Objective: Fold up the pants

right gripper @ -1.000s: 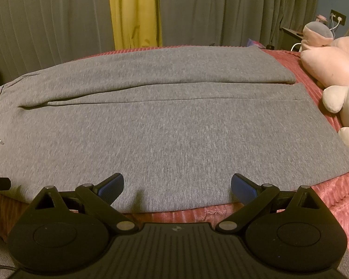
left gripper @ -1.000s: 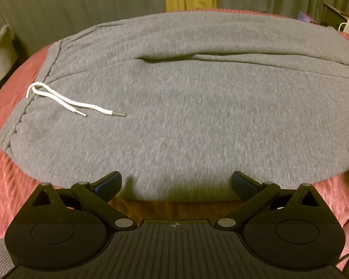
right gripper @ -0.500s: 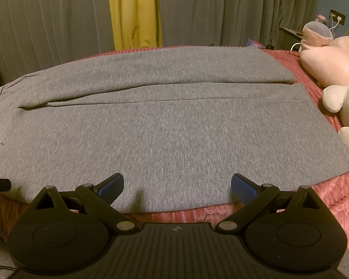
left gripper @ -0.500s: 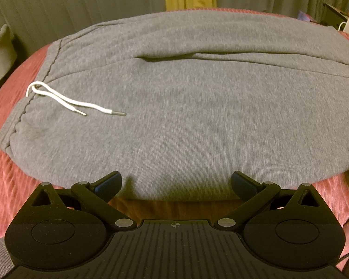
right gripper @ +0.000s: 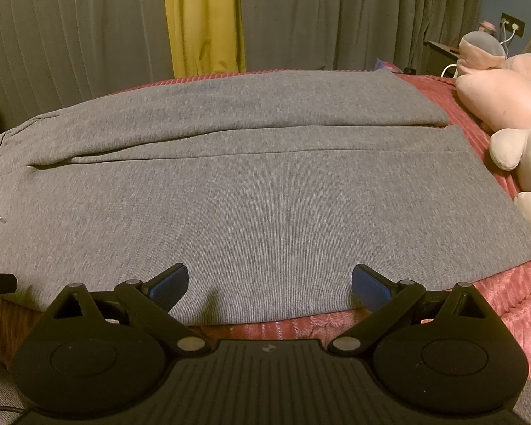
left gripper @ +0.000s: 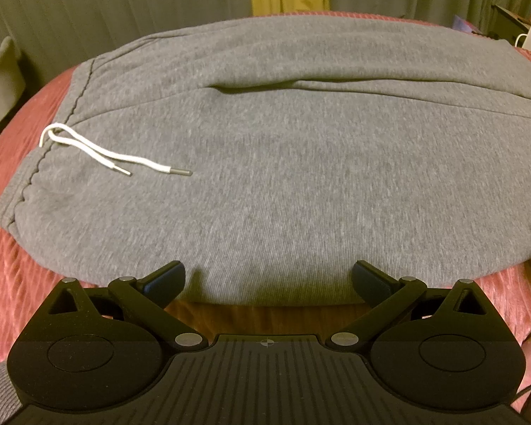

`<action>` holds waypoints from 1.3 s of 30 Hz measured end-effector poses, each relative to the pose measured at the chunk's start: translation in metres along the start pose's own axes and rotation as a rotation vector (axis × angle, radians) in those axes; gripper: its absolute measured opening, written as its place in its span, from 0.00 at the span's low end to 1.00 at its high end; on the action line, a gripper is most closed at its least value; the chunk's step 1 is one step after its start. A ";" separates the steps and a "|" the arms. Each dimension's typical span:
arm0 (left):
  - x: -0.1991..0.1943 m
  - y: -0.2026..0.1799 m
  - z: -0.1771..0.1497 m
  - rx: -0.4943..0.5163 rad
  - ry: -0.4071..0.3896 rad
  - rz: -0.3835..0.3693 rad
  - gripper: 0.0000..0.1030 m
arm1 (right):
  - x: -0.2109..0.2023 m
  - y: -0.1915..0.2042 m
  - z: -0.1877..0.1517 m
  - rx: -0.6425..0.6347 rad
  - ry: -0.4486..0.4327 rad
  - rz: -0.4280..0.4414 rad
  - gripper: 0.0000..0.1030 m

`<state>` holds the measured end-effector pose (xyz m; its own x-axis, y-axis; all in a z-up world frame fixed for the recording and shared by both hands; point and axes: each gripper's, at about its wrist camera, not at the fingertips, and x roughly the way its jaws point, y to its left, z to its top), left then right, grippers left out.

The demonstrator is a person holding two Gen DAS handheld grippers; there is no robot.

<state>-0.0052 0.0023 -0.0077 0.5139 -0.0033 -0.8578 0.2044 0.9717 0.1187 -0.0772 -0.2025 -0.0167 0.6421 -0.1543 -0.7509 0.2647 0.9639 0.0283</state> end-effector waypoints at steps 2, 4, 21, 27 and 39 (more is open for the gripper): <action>0.000 0.000 0.000 0.000 0.001 -0.001 1.00 | 0.000 0.000 0.000 0.000 0.000 0.001 0.96; -0.001 0.000 -0.002 0.000 0.001 -0.001 1.00 | 0.000 0.000 0.000 0.000 0.000 0.001 0.96; -0.001 0.000 0.000 -0.001 0.004 -0.001 1.00 | 0.002 -0.001 -0.001 0.005 0.003 0.003 0.96; 0.000 -0.001 0.001 -0.001 0.010 0.000 1.00 | 0.001 -0.002 -0.001 0.009 0.005 0.005 0.96; -0.001 0.001 0.003 -0.008 0.020 -0.011 1.00 | 0.001 -0.005 0.000 0.019 0.012 0.026 0.96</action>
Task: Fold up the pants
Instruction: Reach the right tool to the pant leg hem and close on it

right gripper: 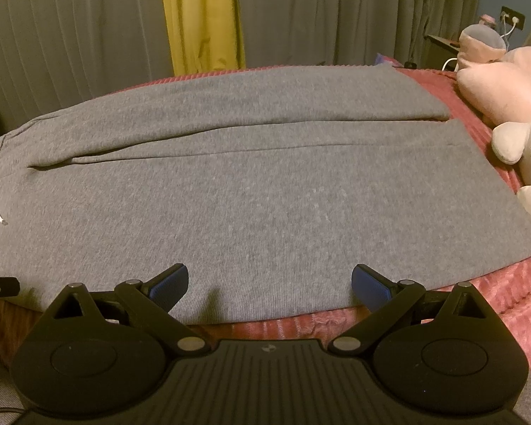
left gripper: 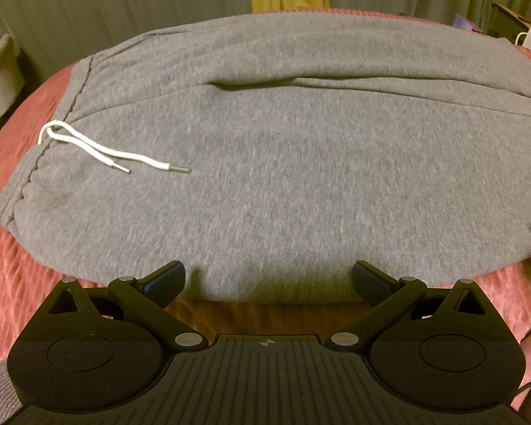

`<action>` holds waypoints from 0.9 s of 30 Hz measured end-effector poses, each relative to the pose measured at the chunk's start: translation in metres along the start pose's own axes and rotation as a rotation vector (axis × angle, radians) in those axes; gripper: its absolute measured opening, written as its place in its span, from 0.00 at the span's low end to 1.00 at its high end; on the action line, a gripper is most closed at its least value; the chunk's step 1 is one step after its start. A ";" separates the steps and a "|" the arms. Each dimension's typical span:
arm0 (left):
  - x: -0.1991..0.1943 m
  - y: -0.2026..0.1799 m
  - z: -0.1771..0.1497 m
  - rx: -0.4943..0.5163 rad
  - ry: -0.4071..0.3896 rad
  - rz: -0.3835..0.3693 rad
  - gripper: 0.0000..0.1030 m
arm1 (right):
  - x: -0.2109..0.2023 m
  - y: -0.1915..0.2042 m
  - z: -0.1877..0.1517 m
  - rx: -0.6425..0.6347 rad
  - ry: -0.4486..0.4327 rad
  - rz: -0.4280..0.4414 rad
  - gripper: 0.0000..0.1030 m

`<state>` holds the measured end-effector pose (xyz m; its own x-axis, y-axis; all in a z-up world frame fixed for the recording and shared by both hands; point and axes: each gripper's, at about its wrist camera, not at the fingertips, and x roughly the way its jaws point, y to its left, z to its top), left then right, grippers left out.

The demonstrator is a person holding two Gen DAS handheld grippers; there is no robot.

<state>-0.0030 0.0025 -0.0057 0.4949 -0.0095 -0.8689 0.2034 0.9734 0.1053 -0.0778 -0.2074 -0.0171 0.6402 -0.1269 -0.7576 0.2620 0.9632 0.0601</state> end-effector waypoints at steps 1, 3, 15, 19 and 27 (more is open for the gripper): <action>-0.001 0.002 0.001 -0.009 0.006 -0.015 1.00 | 0.000 -0.001 0.001 0.004 0.001 0.013 0.96; -0.001 0.006 0.005 -0.034 0.018 -0.039 1.00 | 0.000 -0.004 0.003 0.023 -0.002 0.044 0.96; 0.008 0.029 0.092 -0.221 -0.055 0.059 1.00 | 0.026 0.004 0.053 -0.074 -0.085 -0.003 0.96; 0.033 0.031 0.123 -0.257 -0.088 0.077 1.00 | 0.072 -0.006 0.082 0.020 0.042 -0.001 0.96; 0.082 0.048 0.128 -0.270 -0.154 0.291 1.00 | 0.125 -0.042 0.149 0.195 0.052 0.044 0.96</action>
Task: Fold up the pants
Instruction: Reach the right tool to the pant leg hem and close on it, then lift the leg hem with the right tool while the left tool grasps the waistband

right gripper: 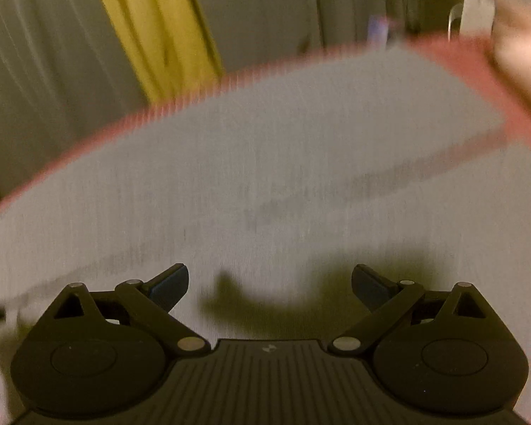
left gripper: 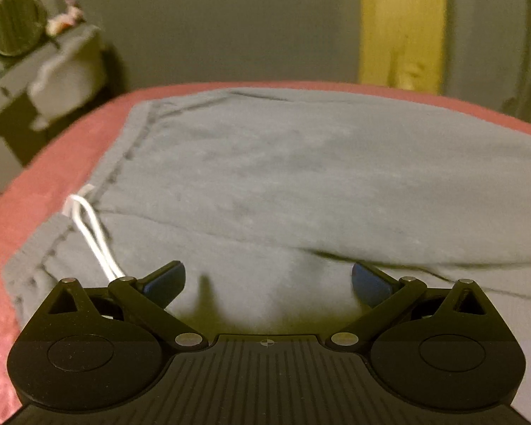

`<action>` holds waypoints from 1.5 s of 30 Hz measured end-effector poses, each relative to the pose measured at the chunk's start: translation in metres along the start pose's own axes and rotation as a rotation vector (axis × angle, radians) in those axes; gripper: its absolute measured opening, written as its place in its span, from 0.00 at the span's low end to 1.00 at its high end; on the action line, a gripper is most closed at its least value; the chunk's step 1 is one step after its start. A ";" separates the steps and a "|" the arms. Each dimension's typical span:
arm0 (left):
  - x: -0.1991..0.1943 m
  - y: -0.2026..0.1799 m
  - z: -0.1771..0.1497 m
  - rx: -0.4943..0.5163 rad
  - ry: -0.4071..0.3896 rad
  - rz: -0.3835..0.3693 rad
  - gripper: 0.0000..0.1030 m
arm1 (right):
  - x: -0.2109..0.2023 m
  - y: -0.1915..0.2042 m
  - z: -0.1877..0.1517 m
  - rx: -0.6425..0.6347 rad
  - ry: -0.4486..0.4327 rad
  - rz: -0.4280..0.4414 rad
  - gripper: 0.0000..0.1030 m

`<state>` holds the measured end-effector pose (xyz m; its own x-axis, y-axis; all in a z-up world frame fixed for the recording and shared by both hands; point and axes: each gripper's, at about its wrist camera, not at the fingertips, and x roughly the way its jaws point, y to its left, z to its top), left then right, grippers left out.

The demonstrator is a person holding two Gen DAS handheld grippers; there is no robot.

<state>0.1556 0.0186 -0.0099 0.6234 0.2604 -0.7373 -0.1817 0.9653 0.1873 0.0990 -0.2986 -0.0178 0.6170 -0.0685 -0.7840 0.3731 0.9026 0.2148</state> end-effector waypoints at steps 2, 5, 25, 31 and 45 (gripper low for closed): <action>0.005 0.002 0.002 -0.009 -0.048 0.057 1.00 | 0.005 0.002 0.029 0.032 -0.069 -0.018 0.96; 0.013 0.001 0.000 0.014 -0.086 0.115 1.00 | 0.040 0.010 0.076 0.089 0.008 0.009 0.96; 0.033 -0.007 -0.016 0.034 -0.175 0.164 1.00 | 0.196 0.004 0.187 0.481 0.036 -0.176 0.80; 0.036 0.001 -0.018 -0.024 -0.168 0.122 1.00 | 0.214 0.032 0.177 0.208 0.055 -0.335 0.53; 0.045 0.039 -0.018 -0.236 -0.079 -0.050 1.00 | -0.009 -0.034 0.017 0.200 -0.201 -0.081 0.04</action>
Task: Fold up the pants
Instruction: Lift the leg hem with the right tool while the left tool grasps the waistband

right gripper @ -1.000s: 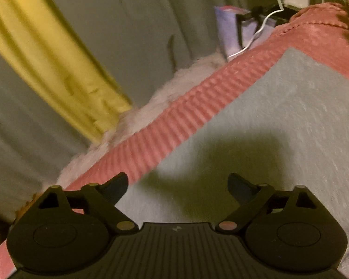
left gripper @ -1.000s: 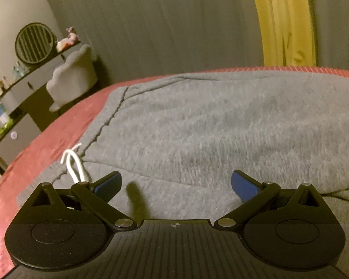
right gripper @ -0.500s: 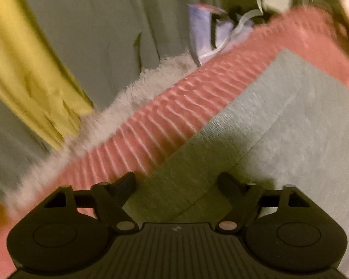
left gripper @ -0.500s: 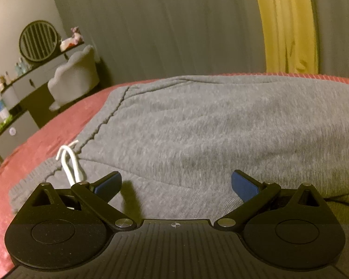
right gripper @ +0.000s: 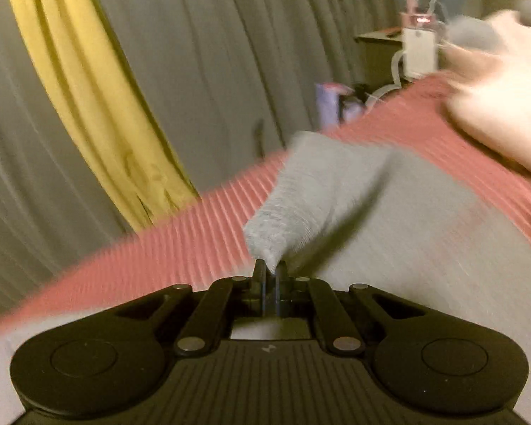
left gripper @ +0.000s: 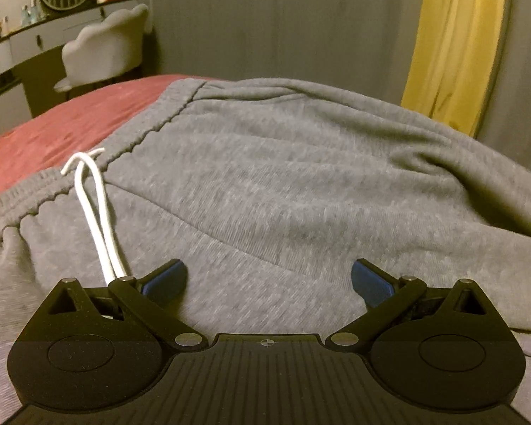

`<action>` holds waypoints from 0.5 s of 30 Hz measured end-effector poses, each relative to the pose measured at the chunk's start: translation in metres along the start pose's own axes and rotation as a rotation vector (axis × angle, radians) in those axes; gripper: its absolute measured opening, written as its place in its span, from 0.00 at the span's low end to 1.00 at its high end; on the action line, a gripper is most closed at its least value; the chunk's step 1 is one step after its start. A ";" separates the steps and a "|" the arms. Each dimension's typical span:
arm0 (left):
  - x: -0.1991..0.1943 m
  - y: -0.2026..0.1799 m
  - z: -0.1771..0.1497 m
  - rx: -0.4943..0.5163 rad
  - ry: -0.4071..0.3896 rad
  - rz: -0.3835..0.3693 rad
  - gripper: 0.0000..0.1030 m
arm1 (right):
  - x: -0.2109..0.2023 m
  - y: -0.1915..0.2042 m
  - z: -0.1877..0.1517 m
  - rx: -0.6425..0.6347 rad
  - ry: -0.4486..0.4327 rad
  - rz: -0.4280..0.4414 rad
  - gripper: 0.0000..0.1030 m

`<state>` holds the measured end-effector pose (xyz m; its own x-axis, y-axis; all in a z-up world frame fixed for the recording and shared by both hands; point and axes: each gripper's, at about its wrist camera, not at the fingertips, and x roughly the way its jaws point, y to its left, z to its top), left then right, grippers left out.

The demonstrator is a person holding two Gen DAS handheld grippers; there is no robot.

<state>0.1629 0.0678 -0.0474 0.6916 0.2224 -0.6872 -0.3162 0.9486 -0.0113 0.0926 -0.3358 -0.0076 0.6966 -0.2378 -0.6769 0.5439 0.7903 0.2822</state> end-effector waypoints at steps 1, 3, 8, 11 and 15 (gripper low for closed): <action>0.000 0.001 0.000 0.001 -0.001 -0.003 1.00 | -0.007 -0.007 -0.020 -0.007 0.028 -0.016 0.04; -0.001 0.001 0.001 0.002 0.007 -0.010 1.00 | -0.011 -0.022 -0.067 -0.059 0.119 -0.101 0.00; -0.012 0.003 0.001 -0.017 0.036 -0.058 1.00 | -0.026 -0.032 -0.089 -0.136 0.043 -0.200 0.02; -0.017 -0.002 0.000 0.018 0.031 -0.058 1.00 | -0.031 -0.010 -0.074 -0.307 -0.099 -0.197 0.23; -0.023 -0.010 -0.006 0.087 -0.005 -0.037 1.00 | 0.004 0.007 -0.050 -0.390 -0.093 -0.201 0.76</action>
<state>0.1463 0.0518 -0.0361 0.7048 0.1881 -0.6840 -0.2332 0.9720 0.0270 0.0757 -0.3032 -0.0428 0.6438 -0.4441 -0.6231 0.4679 0.8728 -0.1386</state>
